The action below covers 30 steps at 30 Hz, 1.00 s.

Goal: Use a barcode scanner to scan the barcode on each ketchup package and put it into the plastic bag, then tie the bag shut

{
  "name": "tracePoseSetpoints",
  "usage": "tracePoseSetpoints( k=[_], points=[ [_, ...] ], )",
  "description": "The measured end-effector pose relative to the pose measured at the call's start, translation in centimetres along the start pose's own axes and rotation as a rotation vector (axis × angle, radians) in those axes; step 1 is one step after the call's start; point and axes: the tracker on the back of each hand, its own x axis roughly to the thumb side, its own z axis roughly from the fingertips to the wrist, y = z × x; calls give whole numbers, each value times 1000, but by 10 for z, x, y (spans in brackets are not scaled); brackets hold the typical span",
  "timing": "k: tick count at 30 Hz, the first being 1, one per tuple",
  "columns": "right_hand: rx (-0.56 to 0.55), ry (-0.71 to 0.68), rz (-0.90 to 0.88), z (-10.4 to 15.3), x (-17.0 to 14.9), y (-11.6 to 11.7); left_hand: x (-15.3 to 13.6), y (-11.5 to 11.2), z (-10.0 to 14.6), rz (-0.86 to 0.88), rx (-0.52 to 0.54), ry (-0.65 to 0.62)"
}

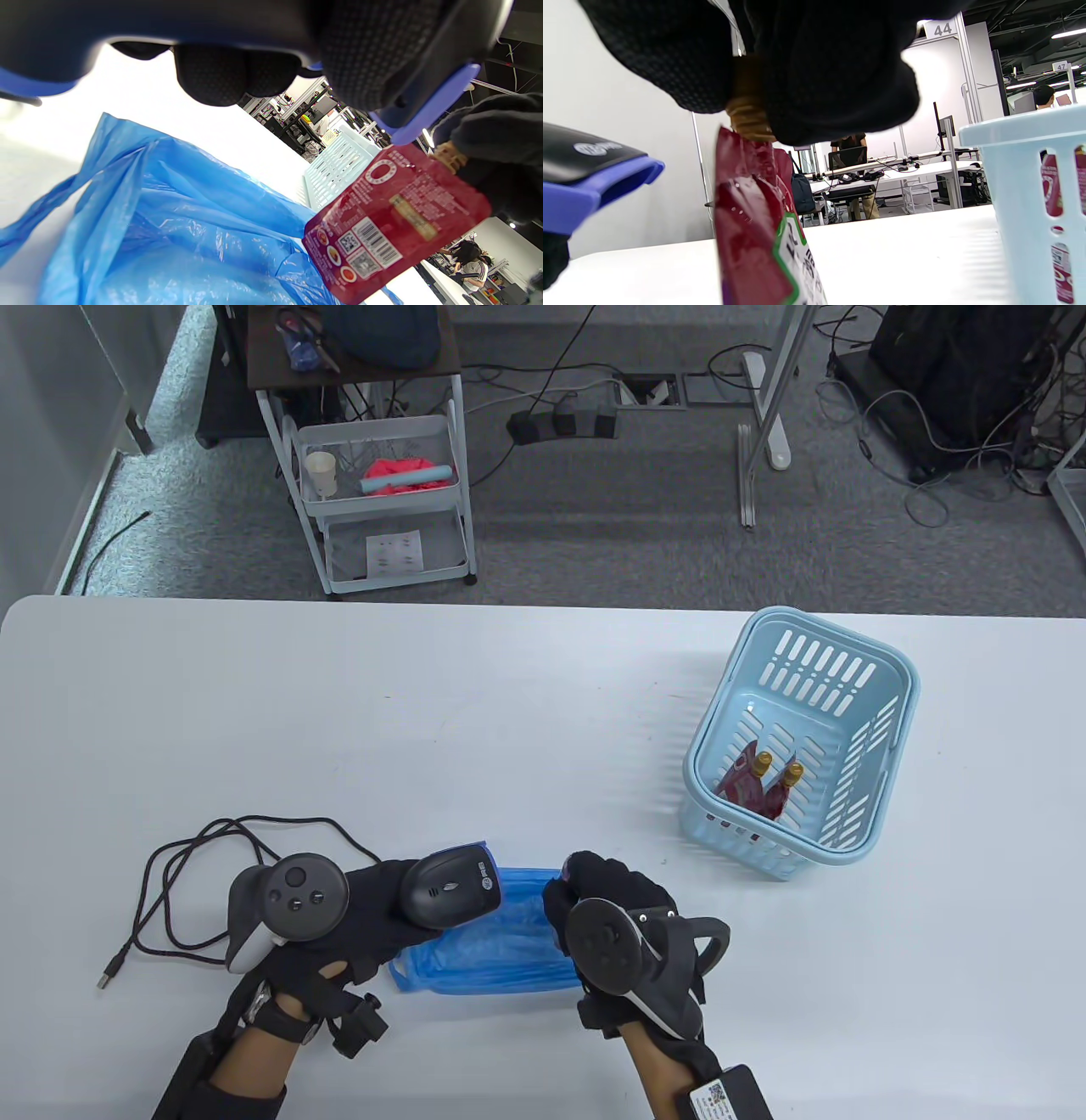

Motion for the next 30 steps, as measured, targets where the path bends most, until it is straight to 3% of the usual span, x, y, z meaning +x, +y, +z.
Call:
tracePoseSetpoints(
  k=[13,22,30],
  points=[
    [29,27,38,-2,-11,25,0,1,0,-4,-4,12],
    [48,29,46,-2,-13,29,-1,1,-1,2,-8,13],
    [143,30,88,-2,-11,24,-3,3,-1,9,-5,21]
  ],
)
